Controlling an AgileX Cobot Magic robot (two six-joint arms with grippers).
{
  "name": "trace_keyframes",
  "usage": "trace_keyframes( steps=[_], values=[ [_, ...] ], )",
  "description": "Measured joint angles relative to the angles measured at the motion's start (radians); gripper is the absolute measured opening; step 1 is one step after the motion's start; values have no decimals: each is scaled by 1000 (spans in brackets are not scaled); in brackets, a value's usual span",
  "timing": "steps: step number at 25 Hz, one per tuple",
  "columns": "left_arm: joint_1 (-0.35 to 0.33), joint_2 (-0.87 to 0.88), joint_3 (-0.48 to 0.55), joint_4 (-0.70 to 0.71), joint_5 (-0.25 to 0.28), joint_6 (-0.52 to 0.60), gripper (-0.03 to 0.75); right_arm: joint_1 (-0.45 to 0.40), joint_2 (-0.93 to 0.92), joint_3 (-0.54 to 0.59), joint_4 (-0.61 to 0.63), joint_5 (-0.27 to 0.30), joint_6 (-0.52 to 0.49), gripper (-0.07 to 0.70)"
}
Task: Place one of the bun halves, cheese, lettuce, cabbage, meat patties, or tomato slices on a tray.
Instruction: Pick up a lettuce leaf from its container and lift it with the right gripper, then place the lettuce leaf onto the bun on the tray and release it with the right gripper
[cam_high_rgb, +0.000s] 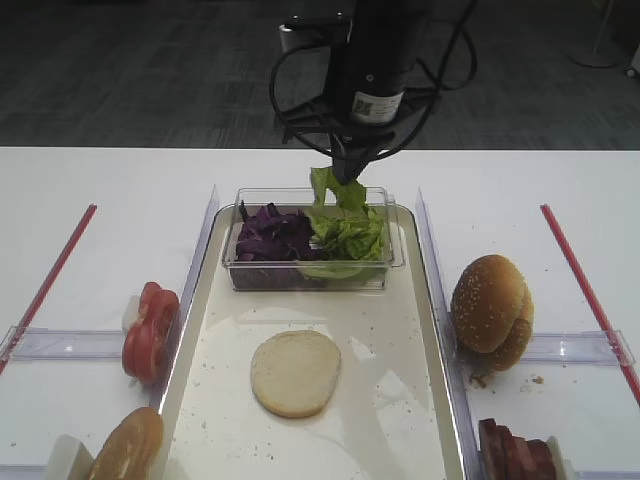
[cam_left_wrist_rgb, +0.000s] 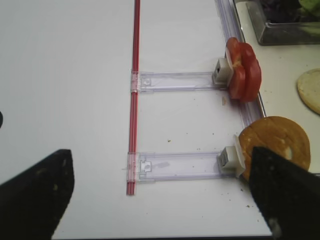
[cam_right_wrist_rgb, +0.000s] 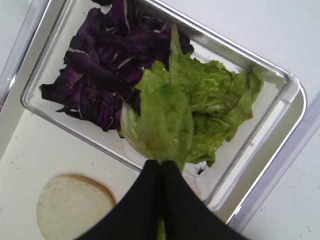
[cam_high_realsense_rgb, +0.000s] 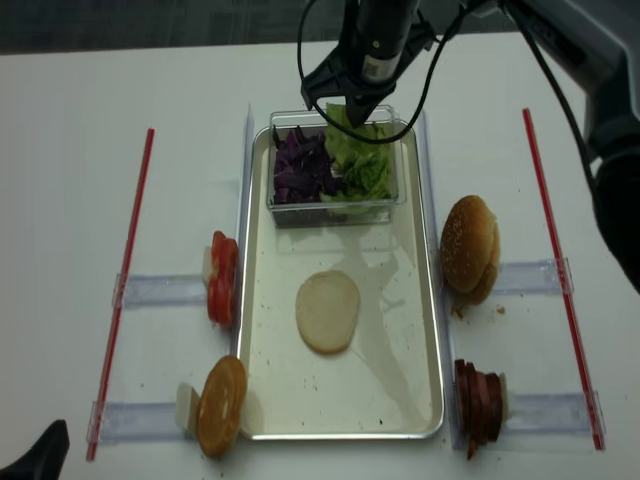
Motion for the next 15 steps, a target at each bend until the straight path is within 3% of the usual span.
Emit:
trace_keyframes(
  steps=[15],
  values=[
    [0, 0, 0, 0, 0, 0, 653, 0, -277, 413, -13, -4, 4, 45]
  ],
)
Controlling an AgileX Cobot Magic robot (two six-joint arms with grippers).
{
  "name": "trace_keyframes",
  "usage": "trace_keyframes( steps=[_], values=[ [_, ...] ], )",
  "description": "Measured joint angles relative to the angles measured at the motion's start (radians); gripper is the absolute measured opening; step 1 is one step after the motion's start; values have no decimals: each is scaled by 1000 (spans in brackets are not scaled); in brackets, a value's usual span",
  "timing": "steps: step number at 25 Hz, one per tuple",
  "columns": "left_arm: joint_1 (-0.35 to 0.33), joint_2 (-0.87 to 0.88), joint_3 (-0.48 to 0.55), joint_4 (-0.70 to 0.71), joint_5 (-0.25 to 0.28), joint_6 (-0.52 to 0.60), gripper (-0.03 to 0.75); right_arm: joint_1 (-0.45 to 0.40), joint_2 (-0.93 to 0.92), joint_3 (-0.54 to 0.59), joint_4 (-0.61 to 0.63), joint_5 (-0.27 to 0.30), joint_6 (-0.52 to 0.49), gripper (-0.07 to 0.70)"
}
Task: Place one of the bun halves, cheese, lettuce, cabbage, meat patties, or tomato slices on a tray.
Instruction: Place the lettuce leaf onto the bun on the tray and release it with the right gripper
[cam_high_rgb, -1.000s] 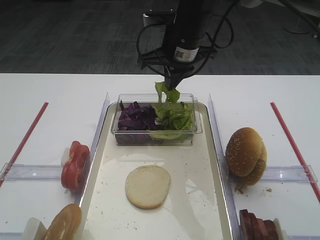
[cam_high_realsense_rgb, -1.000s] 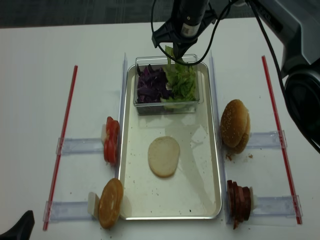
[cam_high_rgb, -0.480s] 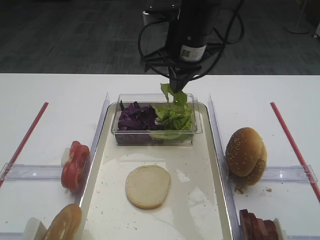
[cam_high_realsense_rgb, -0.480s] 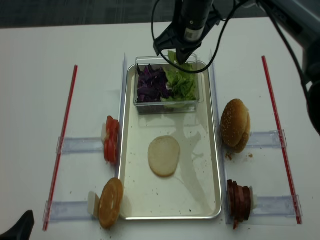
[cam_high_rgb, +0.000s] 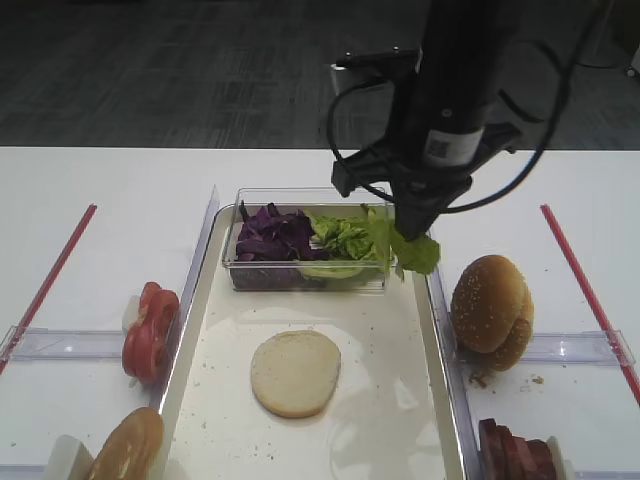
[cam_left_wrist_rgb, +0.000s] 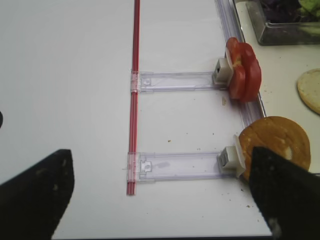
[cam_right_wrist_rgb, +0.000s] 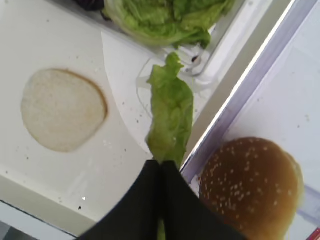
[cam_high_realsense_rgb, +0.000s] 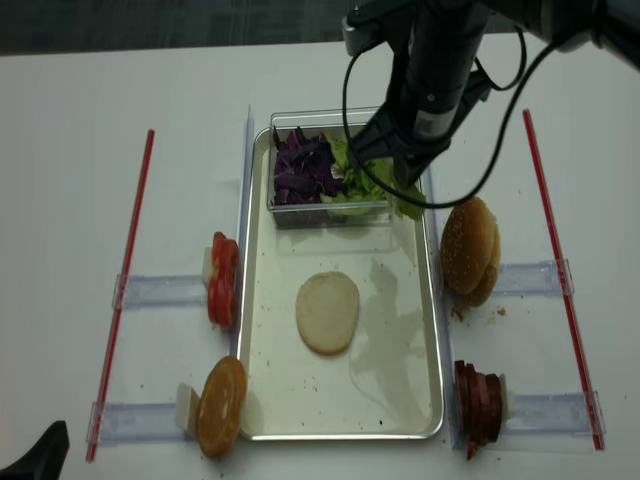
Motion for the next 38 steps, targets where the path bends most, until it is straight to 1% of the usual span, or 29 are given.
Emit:
trace_keyframes(
  steps=[5, 8, 15, 23, 30, 32, 38],
  values=[
    [0, 0, 0, 0, 0, 0, 653, 0, -91, 124, 17, -13, 4, 45],
    [0, 0, 0, 0, 0, 0, 653, 0, -108, 151, 32, -15, 6, 45],
    [0, 0, 0, 0, 0, 0, 653, 13, -108, 160, 64, -31, 6, 45],
    [0, 0, 0, 0, 0, 0, 653, 130, -108, 160, 69, -52, 18, 45],
    [0, 0, 0, 0, 0, 0, 653, 229, -108, 160, 95, -93, 32, 45],
    [0, 0, 0, 0, 0, 0, 653, 242, -108, 160, 113, -107, 27, 45],
    [0, 0, 0, 0, 0, 0, 653, 255, -61, 160, 130, -109, 34, 45]
  ],
)
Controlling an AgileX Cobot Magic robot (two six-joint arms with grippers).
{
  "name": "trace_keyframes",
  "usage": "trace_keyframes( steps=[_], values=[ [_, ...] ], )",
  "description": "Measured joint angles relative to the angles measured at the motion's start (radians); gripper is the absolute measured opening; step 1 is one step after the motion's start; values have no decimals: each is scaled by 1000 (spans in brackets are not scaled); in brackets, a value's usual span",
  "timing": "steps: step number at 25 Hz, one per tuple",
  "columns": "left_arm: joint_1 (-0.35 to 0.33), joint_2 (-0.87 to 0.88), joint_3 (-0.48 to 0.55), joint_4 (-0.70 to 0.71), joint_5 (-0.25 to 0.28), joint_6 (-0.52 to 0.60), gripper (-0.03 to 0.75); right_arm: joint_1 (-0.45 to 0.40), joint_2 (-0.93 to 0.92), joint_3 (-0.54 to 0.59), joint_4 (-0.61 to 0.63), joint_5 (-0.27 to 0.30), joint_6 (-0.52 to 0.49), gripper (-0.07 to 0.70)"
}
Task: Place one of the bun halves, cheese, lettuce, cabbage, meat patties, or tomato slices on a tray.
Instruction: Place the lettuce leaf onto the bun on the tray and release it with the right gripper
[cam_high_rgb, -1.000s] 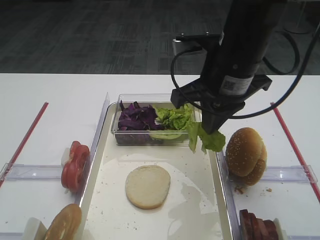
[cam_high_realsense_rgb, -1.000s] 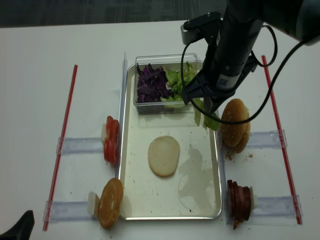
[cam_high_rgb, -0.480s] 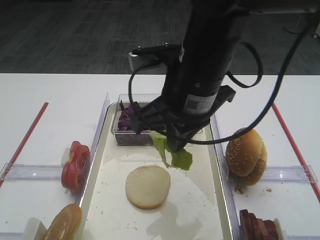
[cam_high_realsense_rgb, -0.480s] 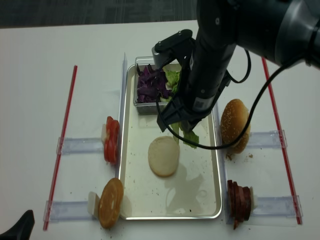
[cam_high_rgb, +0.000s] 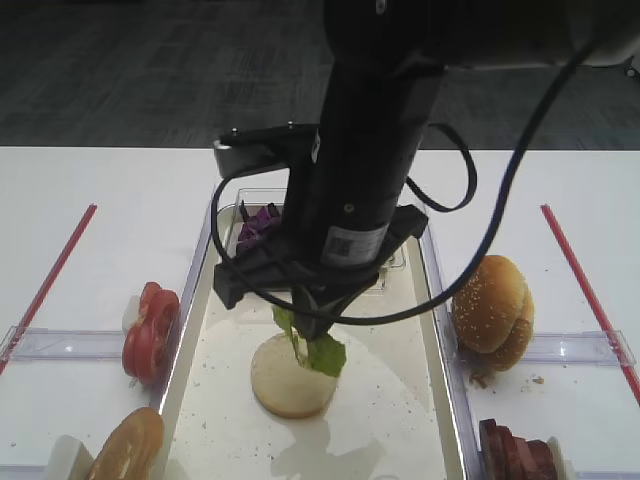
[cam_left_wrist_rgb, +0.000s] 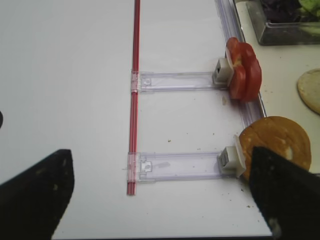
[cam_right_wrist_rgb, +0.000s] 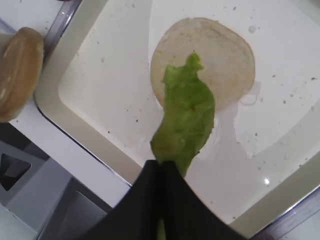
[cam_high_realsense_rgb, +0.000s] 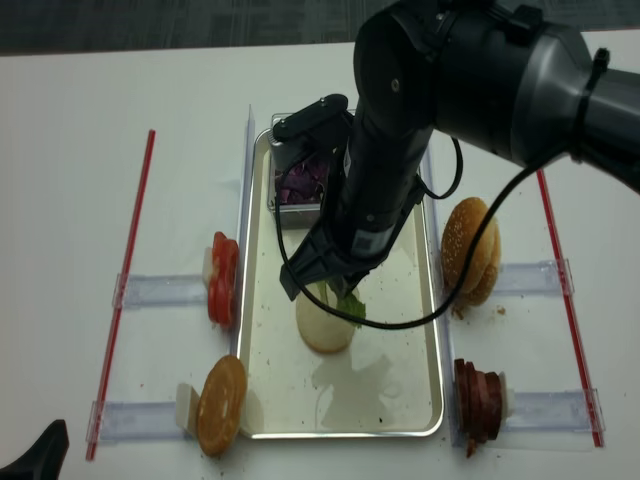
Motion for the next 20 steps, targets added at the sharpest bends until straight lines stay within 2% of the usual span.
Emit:
trace_keyframes(
  steps=[8, 20],
  values=[
    [0, 0, 0, 0, 0, 0, 653, 2, 68, 0, 13, -43, -17, 45],
    [0, 0, 0, 0, 0, 0, 653, 2, 133, -28, -8, -64, -19, 45]
  ],
)
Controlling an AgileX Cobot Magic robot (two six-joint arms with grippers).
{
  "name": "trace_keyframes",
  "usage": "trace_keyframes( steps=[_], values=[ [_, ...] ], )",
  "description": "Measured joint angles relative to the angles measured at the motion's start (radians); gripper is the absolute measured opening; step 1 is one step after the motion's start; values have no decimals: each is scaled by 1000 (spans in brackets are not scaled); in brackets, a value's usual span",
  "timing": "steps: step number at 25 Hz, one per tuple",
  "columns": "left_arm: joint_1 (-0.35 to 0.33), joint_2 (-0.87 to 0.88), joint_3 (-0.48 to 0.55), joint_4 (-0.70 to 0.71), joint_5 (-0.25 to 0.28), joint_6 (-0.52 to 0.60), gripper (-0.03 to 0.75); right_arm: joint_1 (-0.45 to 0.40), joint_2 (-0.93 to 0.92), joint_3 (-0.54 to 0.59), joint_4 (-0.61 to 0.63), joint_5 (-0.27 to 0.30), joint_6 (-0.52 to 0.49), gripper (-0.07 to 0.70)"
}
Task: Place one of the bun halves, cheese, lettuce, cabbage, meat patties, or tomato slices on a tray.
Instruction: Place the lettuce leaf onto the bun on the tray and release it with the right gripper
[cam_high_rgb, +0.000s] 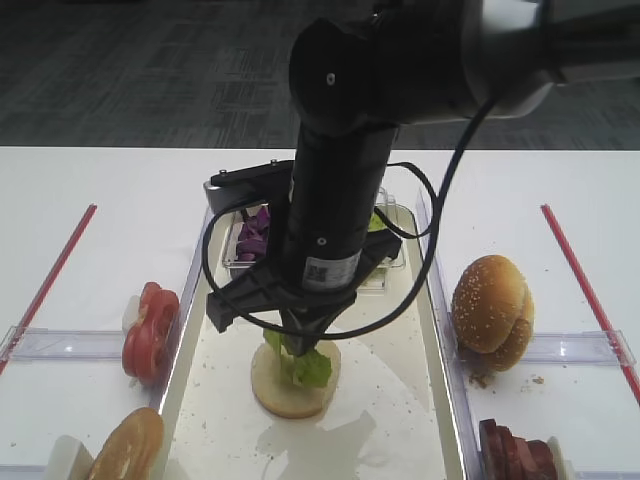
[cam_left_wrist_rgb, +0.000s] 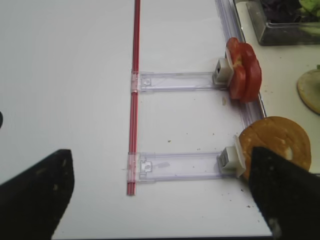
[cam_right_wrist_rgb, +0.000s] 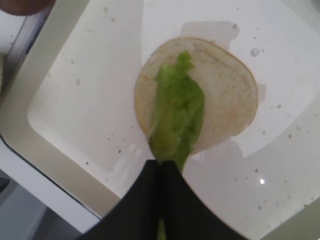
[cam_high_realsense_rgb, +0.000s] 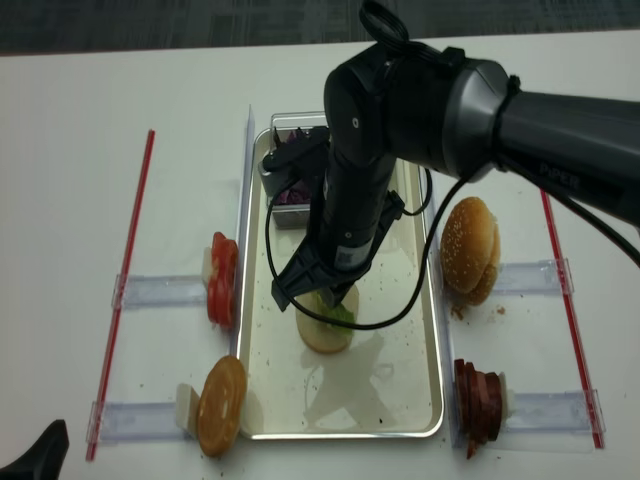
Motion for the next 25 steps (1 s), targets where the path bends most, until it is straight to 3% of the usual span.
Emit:
trace_keyframes(
  steps=[25],
  values=[
    [0, 0, 0, 0, 0, 0, 653, 2, 40, -5, -26, -68, -2, 45]
  ],
)
